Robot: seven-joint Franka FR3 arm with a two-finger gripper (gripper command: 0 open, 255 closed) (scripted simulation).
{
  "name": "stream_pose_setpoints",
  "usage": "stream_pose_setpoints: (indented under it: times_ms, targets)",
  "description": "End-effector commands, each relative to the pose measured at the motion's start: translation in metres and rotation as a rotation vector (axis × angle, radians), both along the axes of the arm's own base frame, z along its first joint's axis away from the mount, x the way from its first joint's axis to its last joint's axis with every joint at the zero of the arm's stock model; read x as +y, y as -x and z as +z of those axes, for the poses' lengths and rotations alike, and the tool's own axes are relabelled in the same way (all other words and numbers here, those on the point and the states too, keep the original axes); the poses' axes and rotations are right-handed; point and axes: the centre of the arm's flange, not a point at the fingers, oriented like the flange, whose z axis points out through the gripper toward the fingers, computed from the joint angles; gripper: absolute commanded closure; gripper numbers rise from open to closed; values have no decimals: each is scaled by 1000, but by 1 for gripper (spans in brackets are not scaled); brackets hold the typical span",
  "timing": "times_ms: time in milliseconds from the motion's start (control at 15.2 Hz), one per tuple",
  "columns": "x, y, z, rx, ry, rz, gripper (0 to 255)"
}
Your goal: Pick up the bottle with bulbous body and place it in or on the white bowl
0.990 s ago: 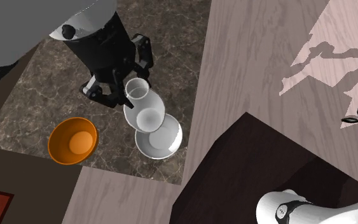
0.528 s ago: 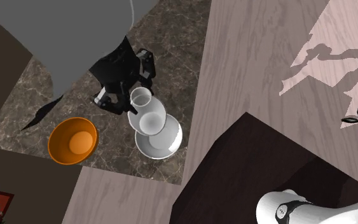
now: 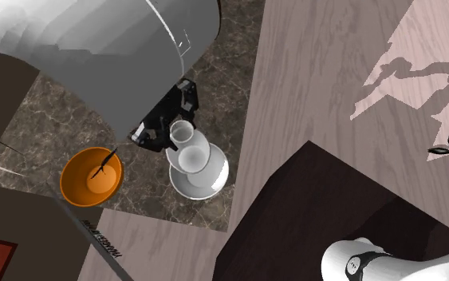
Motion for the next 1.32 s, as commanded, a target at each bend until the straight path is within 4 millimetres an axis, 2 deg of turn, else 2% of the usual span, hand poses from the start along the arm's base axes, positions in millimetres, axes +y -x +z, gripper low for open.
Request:
stream_pose_setpoints:
  times_ms: [0,660,1188,1254]
  targets:
    - [0,-1,-10,-1,0,0,255]
    - [0,-1,-63,-1,0,0,255]
    - [0,-1,-66,-1,0,0,255]
    - [0,-1,-66,-1,0,0,0]
